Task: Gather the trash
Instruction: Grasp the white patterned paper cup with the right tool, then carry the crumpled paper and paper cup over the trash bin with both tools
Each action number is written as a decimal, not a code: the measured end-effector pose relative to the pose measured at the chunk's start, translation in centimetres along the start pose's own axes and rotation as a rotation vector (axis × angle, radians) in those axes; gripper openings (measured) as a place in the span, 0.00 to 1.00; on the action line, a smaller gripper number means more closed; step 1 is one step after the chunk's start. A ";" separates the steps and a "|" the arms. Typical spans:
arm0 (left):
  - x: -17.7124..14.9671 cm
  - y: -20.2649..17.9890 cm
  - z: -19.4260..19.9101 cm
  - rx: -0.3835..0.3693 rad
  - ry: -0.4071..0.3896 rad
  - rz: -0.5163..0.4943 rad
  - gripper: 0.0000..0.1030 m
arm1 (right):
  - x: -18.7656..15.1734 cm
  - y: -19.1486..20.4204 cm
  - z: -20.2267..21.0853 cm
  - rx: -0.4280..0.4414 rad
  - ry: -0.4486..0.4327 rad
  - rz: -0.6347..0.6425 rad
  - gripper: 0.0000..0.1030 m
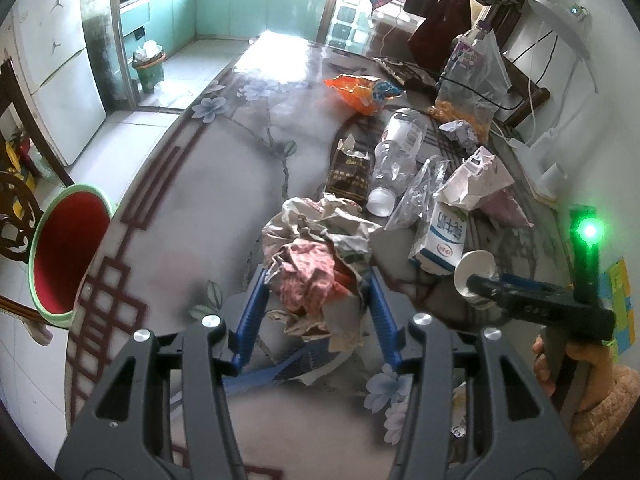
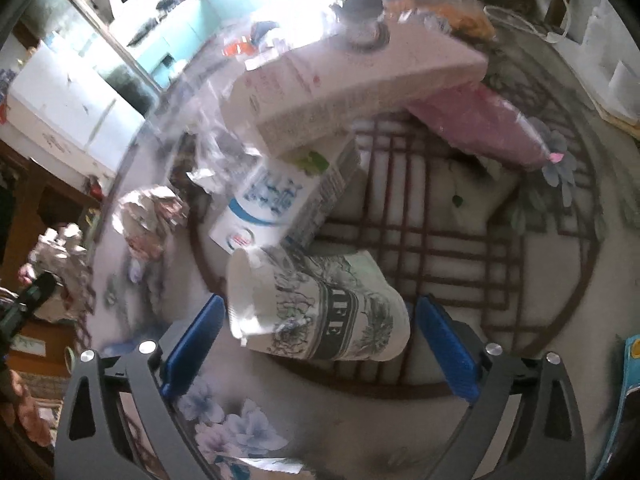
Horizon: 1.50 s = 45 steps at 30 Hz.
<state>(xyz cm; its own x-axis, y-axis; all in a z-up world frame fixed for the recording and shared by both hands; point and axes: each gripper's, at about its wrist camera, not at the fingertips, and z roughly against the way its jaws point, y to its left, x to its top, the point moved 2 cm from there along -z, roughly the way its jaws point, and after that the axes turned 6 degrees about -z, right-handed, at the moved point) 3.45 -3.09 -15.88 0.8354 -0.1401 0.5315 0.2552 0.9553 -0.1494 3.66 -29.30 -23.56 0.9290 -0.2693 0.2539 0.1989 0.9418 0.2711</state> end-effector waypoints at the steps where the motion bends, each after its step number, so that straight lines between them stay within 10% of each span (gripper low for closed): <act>1: -0.1 0.1 0.1 0.002 -0.002 0.002 0.46 | -0.1 0.1 0.4 -0.001 -0.012 -0.005 0.91; 13: -0.2 0.9 0.0 0.003 -0.003 0.022 0.46 | 0.2 0.1 -1.6 0.059 0.044 -0.040 0.84; 27: 0.0 1.3 0.4 -0.004 -0.028 0.027 0.47 | -0.7 4.8 5.4 0.146 -0.132 0.061 0.82; 45: -1.1 6.1 3.4 0.036 -0.053 0.069 0.47 | -2.3 11.6 5.2 0.175 -0.150 0.172 0.82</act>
<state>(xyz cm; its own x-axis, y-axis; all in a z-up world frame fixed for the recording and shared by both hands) 2.38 3.80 -14.53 0.8230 -0.0603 0.5649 0.1794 0.9710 -0.1578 2.19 -18.80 -16.18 0.8853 -0.1478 0.4410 -0.0267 0.9304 0.3655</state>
